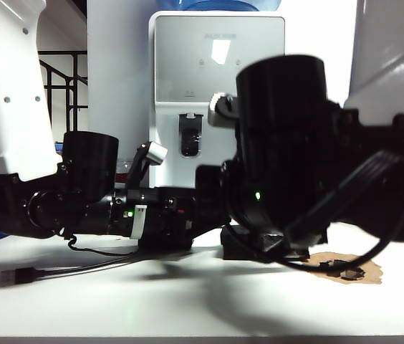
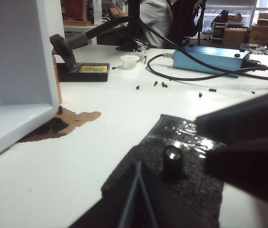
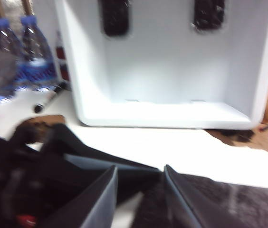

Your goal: Take the USB flash drive out of the black sponge and insert it into the slot on top of the black USB adpator box.

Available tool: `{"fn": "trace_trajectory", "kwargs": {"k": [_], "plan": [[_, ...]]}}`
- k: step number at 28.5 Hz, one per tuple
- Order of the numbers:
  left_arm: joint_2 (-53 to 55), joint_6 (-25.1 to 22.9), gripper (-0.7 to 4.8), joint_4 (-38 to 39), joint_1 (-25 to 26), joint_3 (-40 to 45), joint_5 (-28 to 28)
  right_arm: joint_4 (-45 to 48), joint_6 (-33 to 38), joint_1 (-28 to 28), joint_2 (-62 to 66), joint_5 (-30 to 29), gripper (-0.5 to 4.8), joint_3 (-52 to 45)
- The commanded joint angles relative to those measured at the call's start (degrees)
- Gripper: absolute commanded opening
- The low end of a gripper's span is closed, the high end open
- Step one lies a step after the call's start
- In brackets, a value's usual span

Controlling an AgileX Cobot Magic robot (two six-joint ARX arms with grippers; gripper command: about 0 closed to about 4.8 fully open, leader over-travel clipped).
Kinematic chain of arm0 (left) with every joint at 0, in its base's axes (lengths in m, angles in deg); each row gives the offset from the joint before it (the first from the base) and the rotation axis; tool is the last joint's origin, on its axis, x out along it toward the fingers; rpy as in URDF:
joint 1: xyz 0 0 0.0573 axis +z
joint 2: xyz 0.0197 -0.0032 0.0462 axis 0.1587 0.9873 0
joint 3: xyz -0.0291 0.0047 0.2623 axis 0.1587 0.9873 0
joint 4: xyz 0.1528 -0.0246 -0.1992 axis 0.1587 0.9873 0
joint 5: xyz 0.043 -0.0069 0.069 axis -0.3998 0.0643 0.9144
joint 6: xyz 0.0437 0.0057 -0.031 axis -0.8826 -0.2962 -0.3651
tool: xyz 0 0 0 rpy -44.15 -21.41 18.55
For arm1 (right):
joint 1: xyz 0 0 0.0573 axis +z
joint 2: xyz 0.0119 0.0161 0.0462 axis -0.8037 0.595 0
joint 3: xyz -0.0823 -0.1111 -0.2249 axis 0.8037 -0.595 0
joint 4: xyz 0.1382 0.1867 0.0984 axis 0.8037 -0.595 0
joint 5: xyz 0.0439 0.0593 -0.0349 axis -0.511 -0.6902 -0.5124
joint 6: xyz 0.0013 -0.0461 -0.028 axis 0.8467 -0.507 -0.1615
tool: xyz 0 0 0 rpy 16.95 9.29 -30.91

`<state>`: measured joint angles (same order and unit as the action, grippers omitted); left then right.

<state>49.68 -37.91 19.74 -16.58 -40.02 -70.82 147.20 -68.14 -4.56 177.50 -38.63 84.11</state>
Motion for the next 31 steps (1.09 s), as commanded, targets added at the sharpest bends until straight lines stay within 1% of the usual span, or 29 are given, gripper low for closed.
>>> {"fn": "trace_trajectory", "kwargs": {"k": [1, 4, 9, 14, 27, 31], "plan": [[0.0, -1.7, -0.04, -1.4, 0.6, -0.1, -1.6, 1.1, 0.2, -0.9, 0.4, 0.6, 1.52, 0.6], [-0.1, -1.6, -0.04, -2.6, 1.0, -0.1, -2.7, 1.2, 0.2, -1.9, 0.4, 0.2, 1.5, 0.9], [-0.1, -1.6, -0.05, -2.9, 1.5, -0.1, -3.0, 1.3, 0.2, -2.0, 0.4, -0.1, 1.5, 1.2], [-0.1, -1.6, -0.04, -2.8, 1.7, -0.1, -6.8, 1.2, 0.2, -2.0, 0.4, -1.1, 1.47, 1.3], [-0.1, -1.6, -0.04, -0.7, 1.6, -0.1, -6.9, 0.9, 0.1, -2.0, 0.6, -0.7, 1.48, 1.3], [-0.1, -2.7, -0.04, 0.3, 1.6, -0.1, -6.9, 0.7, -0.3, -2.0, 0.7, -0.7, 1.53, 1.3]]}}
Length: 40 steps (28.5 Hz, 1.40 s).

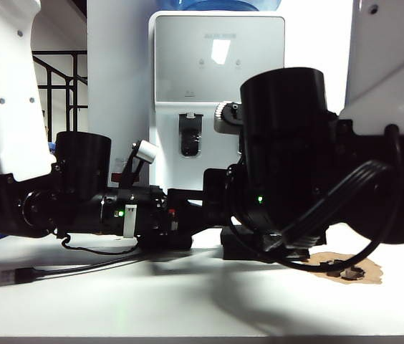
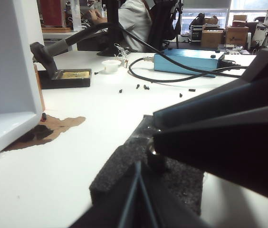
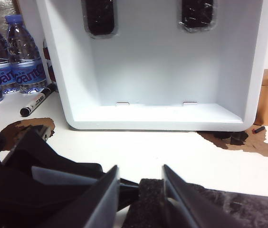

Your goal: Take the USB flash drive out of the black sponge and insert it into the slot on top of the black USB adpator box.

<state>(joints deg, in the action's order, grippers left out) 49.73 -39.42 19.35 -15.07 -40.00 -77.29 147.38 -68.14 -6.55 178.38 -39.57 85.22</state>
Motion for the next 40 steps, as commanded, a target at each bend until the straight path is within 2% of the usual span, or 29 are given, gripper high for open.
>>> {"fn": "trace_trajectory", "kwargs": {"k": [1, 8, 19, 21, 23, 25, 27, 31, 32, 40], "plan": [[-0.1, -1.2, -0.04, 1.0, 0.1, -0.1, -0.4, 0.5, -0.8, 0.0, -0.1, 0.3, 1.53, 0.2], [-0.1, -4.5, -0.04, 3.2, 0.2, -0.1, -0.4, -0.2, -2.6, 0.0, -0.1, 0.4, 1.53, 0.2], [-0.1, -4.5, -0.04, 3.2, 0.5, -0.1, -0.4, -1.8, -2.6, -0.3, -0.1, 2.9, 1.5, 0.2], [-0.1, -4.5, -0.04, 3.2, 0.6, -0.1, -0.4, -1.8, -2.6, -0.3, -0.1, 2.8, 1.38, 0.2], [-0.1, -4.5, -0.04, 3.2, 0.8, -0.1, -0.4, -1.7, -2.2, -0.3, -0.1, 2.4, 0.89, 0.2], [-0.1, -4.5, -0.04, 3.2, 0.8, -0.1, -0.4, -1.7, -1.9, -0.3, -0.1, 2.4, 0.76, 0.2], [-0.1, -4.5, -0.04, 3.2, 0.8, -0.1, -0.5, -1.7, -1.9, -0.3, -0.1, 2.4, 0.22, 0.2], [-0.1, -4.5, -0.04, 3.2, 0.8, -0.1, -2.3, -1.7, -1.9, -0.3, -0.1, 2.4, 0.17, 0.2], [-0.1, -4.5, -0.04, 3.2, 0.8, -0.1, -3.2, -1.7, -1.9, -0.3, -0.1, 2.4, -0.06, 0.2], [-0.1, -4.5, -0.04, 4.7, 0.4, -0.1, -5.0, -0.2, -1.8, -0.3, -0.1, 2.7, -0.05, 0.2]]}}
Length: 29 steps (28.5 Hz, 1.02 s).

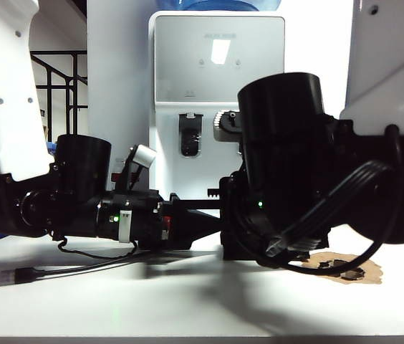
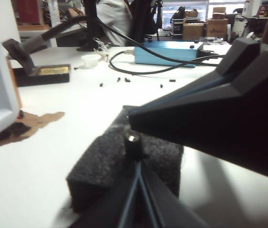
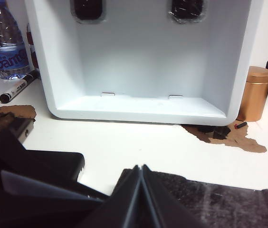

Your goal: Take the USB flash drive out of the black sponge and insert it into the slot on top of the black USB adpator box.

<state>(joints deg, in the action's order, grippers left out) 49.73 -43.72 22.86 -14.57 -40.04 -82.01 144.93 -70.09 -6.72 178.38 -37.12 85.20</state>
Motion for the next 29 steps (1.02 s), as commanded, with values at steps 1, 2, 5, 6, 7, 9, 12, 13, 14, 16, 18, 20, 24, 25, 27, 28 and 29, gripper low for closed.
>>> {"fn": "trace_trajectory", "kwargs": {"k": [1, 2, 5, 6, 7, 9, 12, 13, 14, 16, 18, 20, 24, 25, 27, 28, 29], "plan": [[-0.1, -0.2, -0.04, 1.8, -0.1, -0.1, -0.3, 2.4, 0.2, -0.1, -0.1, 0.3, -0.05, 0.2], [-0.1, -0.2, -0.04, 2.2, -0.1, -0.1, -0.3, 2.4, 0.2, -0.1, -0.1, 0.3, -0.05, 0.2], [-0.1, -0.2, -0.04, 3.3, -0.1, -0.1, -0.3, 2.4, 0.1, -0.1, -0.1, 0.4, -0.05, 0.2], [-0.1, -0.2, -0.04, 3.4, 0.0, -0.1, -0.3, 2.6, 0.1, -0.1, -0.2, 0.4, -0.05, 0.2], [-0.1, -0.2, -0.04, 3.4, 0.0, -0.1, -0.3, 2.8, 0.1, -0.1, -0.2, 0.3, -0.05, 0.2], [-0.1, -0.2, -0.04, 3.4, 0.0, -0.1, -0.3, 3.1, 0.1, -0.1, -0.2, 0.2, -0.05, 0.2], [-0.1, -0.2, -0.04, 3.5, 0.0, -0.1, -0.3, 3.8, -1.5, -0.1, -2.2, 0.0, -0.05, 0.2], [-0.1, -0.2, -0.04, 3.4, 0.0, -0.1, -0.3, 4.1, -2.6, -0.1, -3.0, 0.0, -0.05, 0.2], [-0.1, -0.2, -0.04, 3.5, 0.0, -0.1, -0.3, 4.2, -3.3, -0.1, -3.5, 0.0, -0.05, 0.2], [-0.1, -0.2, -0.04, 3.5, 0.0, -0.1, -0.4, 4.5, -5.8, -0.1, -4.9, 0.1, -0.05, 0.2], [-0.1, -0.2, -0.04, 3.5, 0.0, -0.1, -0.4, 4.5, -8.0, -0.1, -6.5, -0.1, -0.05, 0.2], [-0.1, -0.2, -0.04, 3.5, 0.0, -0.1, -0.5, 4.6, -9.8, -0.1, -8.7, -1.1, -0.05, 0.2], [-0.1, -0.2, -0.04, 3.5, 0.0, -0.1, -0.4, 4.5, -11.0, -1.2, -16.2, -8.8, -0.04, 0.2], [-0.1, -0.2, -0.04, 3.5, 0.0, -0.1, -0.4, 4.4, -11.0, -1.6, -17.5, -10.8, -0.04, 0.1], [-0.1, -0.2, -0.04, 3.5, 0.0, -0.1, -0.4, 3.1, -11.0, -3.4, -20.7, -15.1, -0.04, -0.1], [-0.1, -0.2, -0.04, 3.5, 0.0, -0.1, -0.4, 1.6, -11.0, -4.5, -22.5, -16.6, -0.04, -0.1], [-0.1, -0.2, -0.04, 3.5, 0.0, -0.1, -0.4, 0.4, -11.0, -5.4, -23.7, -18.3, -0.04, -0.1]]}}
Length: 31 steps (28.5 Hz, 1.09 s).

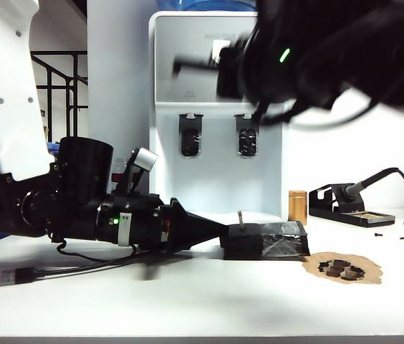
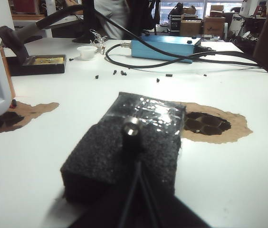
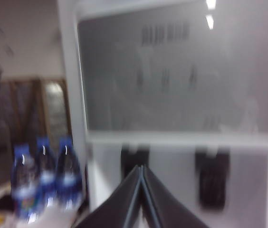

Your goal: Take the USB flash drive out of the black sponge and insert it into the slot on top of the black USB adpator box.

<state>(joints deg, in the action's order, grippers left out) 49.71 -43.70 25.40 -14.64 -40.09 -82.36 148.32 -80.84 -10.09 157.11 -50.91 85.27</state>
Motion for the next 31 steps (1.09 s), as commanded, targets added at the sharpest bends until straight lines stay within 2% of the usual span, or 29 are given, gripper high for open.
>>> {"fn": "trace_trajectory", "kwargs": {"k": [1, 5, 6, 7, 8, 9, 11, 14, 17, 20, 31], "plan": [[-0.1, -0.2, -0.04, 1.0, 0.0, 0.0, -0.1, -4.2, 0.0, -2.8, -3.5, -5.7, -0.04, -0.2], [-0.1, -0.2, -0.04, 1.0, 0.0, 0.0, -0.1, -9.7, 0.0, -3.6, -5.2, -6.9, -0.05, -0.2], [-0.1, -0.2, -0.04, 1.0, 0.0, 0.0, -0.1, -15.4, 2.1, -3.6, -4.8, -8.8, 0.25, -0.2], [-0.1, -0.2, -0.04, 1.0, 0.0, 0.0, -0.1, -20.9, 5.3, -3.2, -3.9, -11.0, 1.19, -0.1], [-0.1, -0.2, -0.04, 1.1, 0.0, 0.0, -0.1, -23.3, 9.9, -2.7, -2.4, -11.3, 1.59, -0.1], [-0.1, -0.2, -0.04, 1.1, 0.0, 0.0, -0.1, -23.9, 13.6, -2.3, -0.3, -10.2, 1.61, -0.1], [-0.1, -0.2, -0.04, 1.5, 0.0, 0.0, -0.1, -18.2, 15.7, -1.2, 6.9, -7.9, 1.67, 0.0], [-0.1, -0.2, -0.04, 1.9, 0.0, 0.0, -0.1, -12.1, 16.7, -0.7, 12.3, -4.4, 2.1, -0.1], [-0.1, -0.2, -0.04, 1.9, 0.0, 0.0, -0.1, -6.4, 12.1, 1.3, 13.6, 2.6, 2.52, -0.4], [-0.1, -0.2, -0.04, 1.9, 0.0, 0.0, -0.1, -1.1, 8.1, 1.9, 13.7, 6.5, 2.53, -0.9], [-0.1, -0.2, -0.04, 2.1, 0.0, 0.0, -0.1, -2.0, 9.9, 1.9, 19.2, 8.9, 2.6, -0.9]]}}
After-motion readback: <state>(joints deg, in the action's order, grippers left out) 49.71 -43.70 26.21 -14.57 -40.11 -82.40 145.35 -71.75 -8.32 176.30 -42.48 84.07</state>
